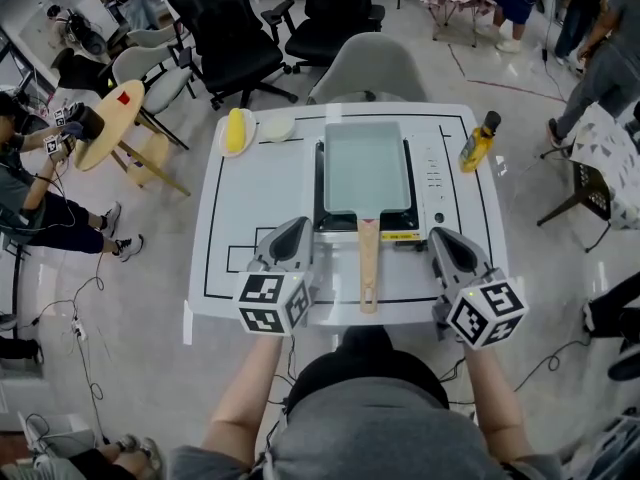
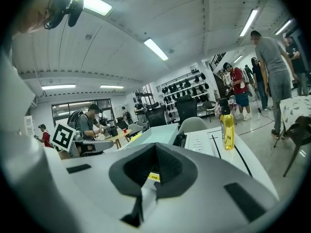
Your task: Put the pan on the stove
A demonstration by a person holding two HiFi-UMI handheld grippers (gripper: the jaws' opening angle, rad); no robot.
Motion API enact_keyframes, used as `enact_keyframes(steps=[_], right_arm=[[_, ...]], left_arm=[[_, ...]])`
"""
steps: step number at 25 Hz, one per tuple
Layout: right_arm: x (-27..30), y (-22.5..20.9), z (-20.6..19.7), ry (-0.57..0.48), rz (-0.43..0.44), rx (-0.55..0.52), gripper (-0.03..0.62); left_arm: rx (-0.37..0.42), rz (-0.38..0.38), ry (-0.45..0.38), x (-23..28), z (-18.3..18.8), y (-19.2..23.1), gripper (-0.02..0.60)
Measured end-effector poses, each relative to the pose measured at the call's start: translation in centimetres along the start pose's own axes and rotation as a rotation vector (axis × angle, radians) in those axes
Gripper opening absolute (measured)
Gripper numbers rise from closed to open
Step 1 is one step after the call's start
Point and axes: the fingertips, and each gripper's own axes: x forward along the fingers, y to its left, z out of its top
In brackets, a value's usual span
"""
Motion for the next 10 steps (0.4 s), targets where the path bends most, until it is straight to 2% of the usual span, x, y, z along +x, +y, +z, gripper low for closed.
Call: enact_keyframes(steps=[10], right_arm=[[-0.17,-0.36,0.04,-0.006,-0.012,-0.006,0.003]], left_arm=[[-0.009,0.003,-0.001,0.07,-0.03,-0.02,0.006]])
